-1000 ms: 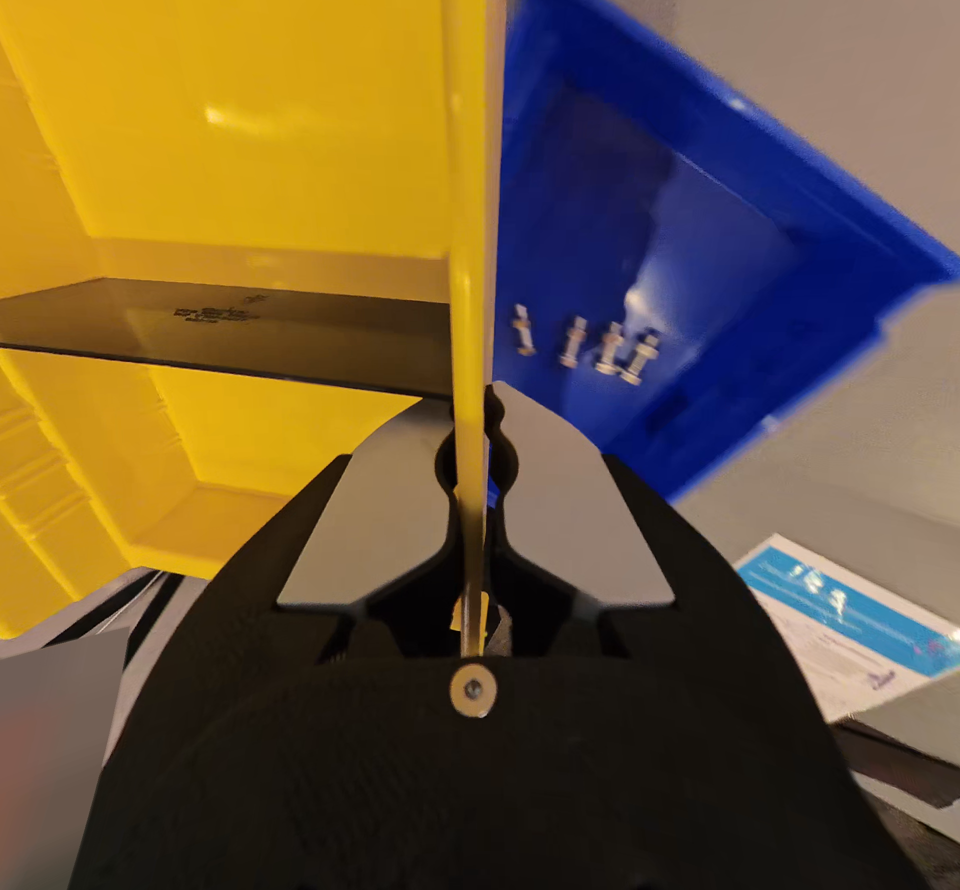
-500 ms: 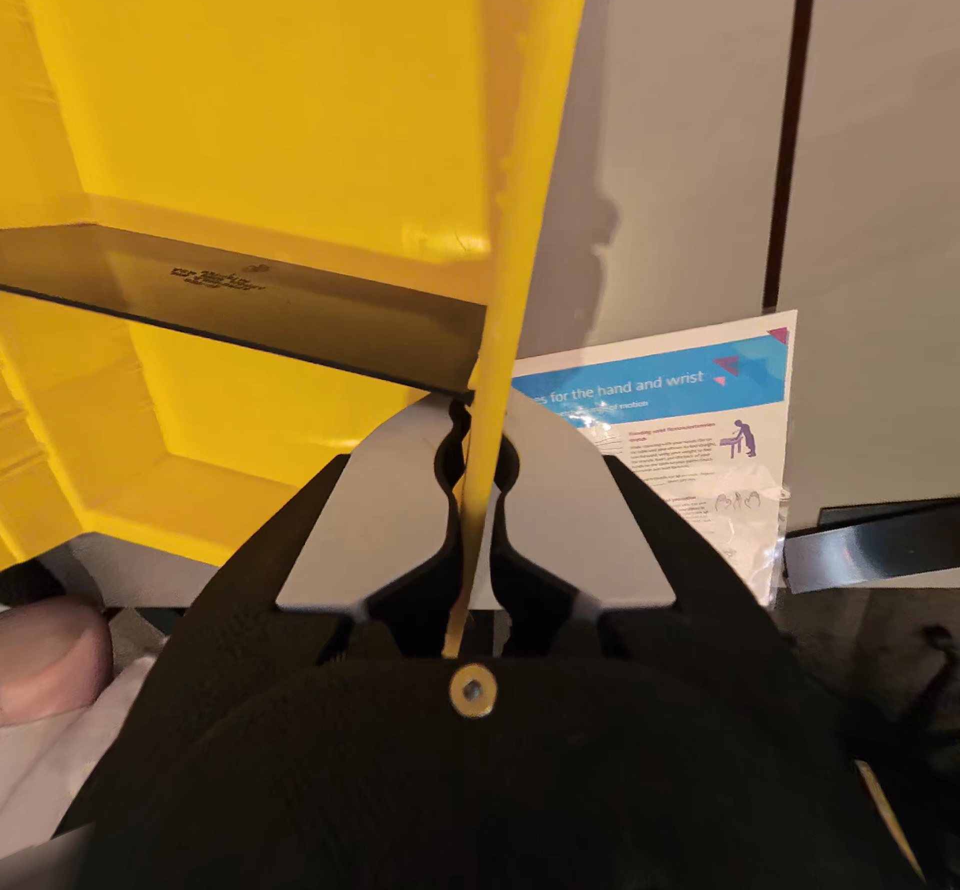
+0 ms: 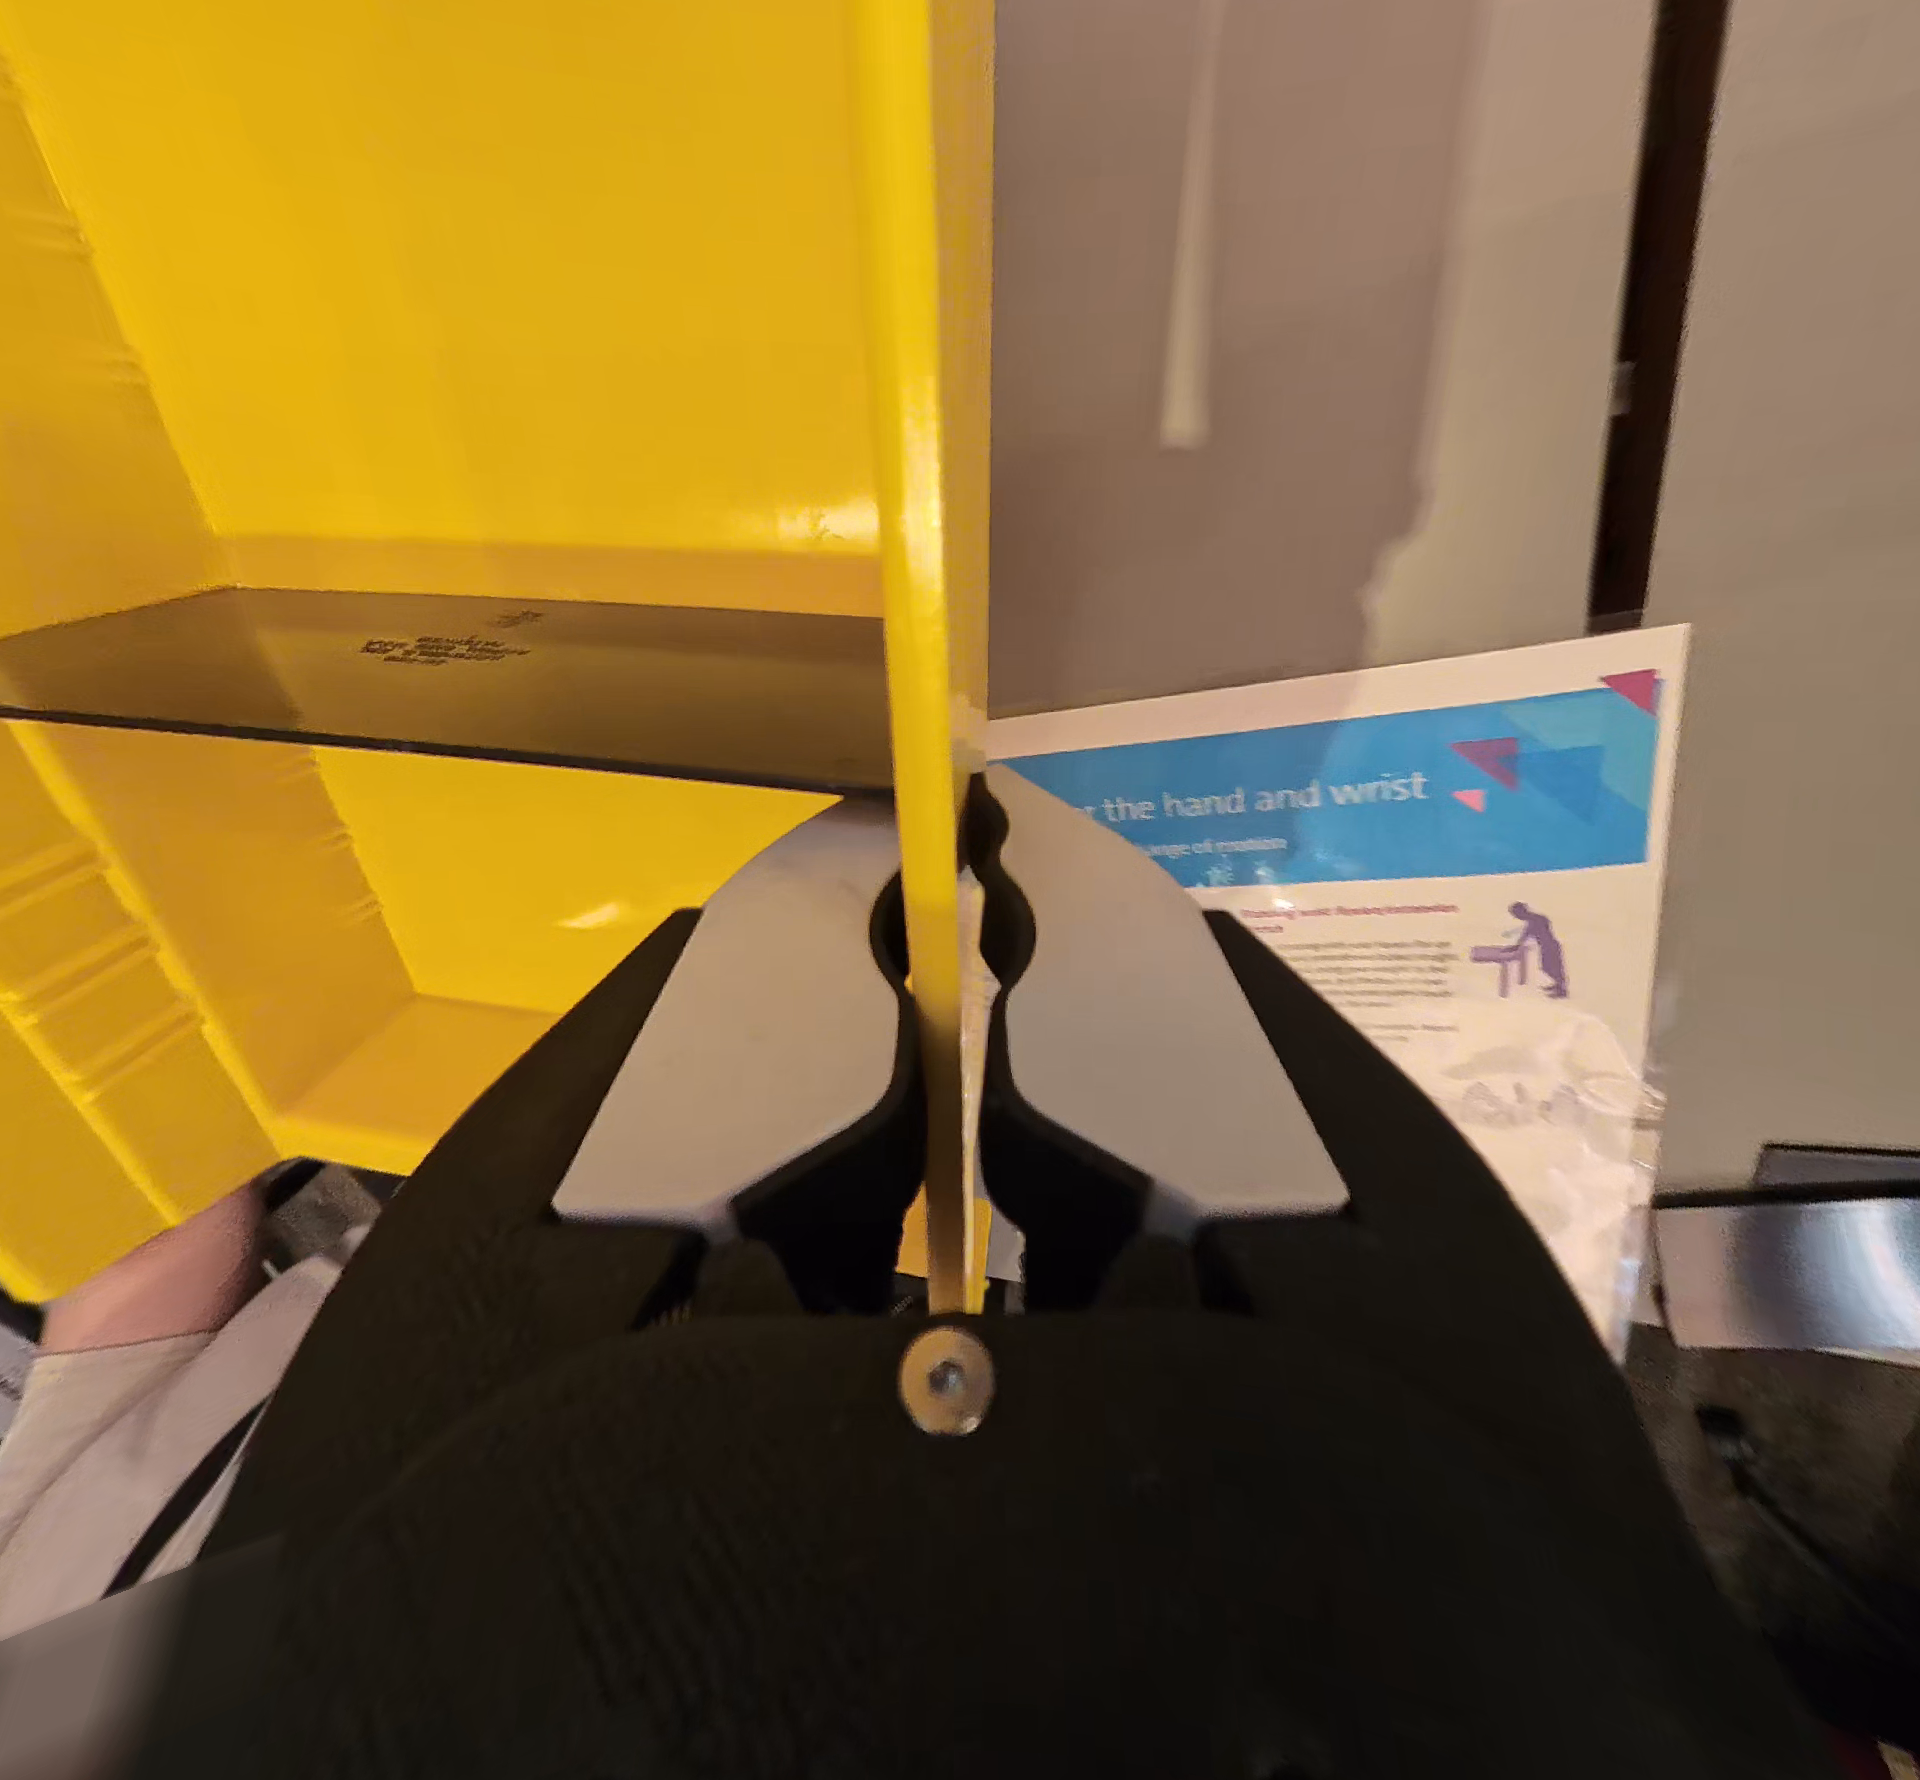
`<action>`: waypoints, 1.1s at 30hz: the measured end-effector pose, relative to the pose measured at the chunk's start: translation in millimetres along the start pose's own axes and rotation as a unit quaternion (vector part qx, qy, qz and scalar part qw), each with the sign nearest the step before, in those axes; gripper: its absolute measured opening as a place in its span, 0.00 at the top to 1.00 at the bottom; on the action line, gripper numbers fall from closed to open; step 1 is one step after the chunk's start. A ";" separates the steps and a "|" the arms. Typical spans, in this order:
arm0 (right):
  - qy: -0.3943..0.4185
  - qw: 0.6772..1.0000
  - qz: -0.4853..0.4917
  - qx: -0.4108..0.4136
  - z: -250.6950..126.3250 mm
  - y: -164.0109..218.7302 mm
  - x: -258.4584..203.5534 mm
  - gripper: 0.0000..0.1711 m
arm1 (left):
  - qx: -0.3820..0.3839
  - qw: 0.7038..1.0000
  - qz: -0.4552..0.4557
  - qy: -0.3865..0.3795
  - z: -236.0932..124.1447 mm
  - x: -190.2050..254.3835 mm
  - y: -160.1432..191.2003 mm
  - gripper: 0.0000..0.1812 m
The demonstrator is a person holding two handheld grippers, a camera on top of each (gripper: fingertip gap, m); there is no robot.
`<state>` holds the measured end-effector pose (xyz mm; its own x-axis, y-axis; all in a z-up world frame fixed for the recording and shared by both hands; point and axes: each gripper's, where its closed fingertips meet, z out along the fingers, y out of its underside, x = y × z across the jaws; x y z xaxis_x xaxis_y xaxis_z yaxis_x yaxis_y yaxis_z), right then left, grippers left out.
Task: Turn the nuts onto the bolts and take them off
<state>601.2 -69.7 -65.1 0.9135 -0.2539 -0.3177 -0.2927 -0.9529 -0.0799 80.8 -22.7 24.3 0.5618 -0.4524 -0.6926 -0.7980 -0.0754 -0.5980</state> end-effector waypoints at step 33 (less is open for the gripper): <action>0.083 0.994 -0.065 -0.034 60.0 -8.4 10.1 0.96 | -0.075 0.836 -0.336 0.427 34.4 129.3 -17.2 0.61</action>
<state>596.0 -54.3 -124.3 0.9779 -0.1464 -0.1490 -0.1546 -0.9869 -0.0451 174.6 -49.3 -68.8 0.5850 -0.7274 0.3588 -0.4187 -0.6497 -0.6345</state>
